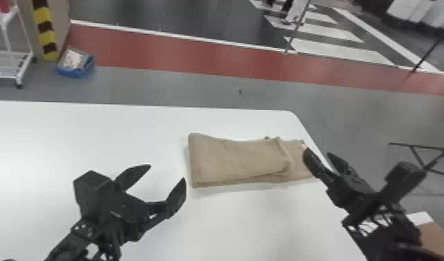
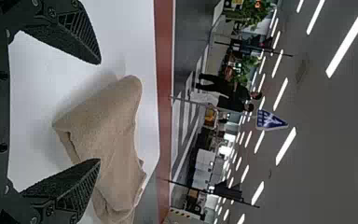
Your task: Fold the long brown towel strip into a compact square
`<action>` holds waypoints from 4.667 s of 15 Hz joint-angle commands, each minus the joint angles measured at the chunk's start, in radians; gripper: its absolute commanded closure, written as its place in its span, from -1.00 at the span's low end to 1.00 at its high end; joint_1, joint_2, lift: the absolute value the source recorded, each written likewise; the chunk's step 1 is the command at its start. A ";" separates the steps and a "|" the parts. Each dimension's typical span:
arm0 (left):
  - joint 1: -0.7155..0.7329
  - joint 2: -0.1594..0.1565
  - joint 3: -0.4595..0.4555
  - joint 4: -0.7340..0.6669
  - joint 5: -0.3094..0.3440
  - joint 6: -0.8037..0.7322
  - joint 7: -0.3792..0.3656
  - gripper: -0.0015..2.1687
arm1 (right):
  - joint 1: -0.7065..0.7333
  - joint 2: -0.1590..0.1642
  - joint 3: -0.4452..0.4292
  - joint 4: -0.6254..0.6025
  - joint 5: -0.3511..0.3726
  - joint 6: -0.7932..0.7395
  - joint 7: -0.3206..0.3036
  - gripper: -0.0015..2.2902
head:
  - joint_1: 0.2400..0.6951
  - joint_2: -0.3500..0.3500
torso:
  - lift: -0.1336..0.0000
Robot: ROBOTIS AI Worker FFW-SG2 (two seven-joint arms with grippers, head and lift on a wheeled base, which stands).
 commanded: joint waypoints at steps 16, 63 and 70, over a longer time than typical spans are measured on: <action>0.145 0.118 0.511 -0.012 0.131 -0.044 -0.133 -0.86 | -0.211 0.049 0.605 0.041 0.520 0.455 -0.159 -0.62 | 1.00 0.06 | -0.86; -0.054 0.072 0.127 0.172 0.004 -0.169 -0.193 -0.74 | 0.033 0.038 0.473 -0.151 0.270 0.188 -0.222 -0.88 | 1.00 -0.40 | -0.86; -0.149 0.050 0.078 0.338 -0.009 -0.197 -0.156 0.14 | 0.074 0.038 0.458 -0.177 0.267 0.207 -0.227 -0.87 | 1.00 -0.70 | -0.86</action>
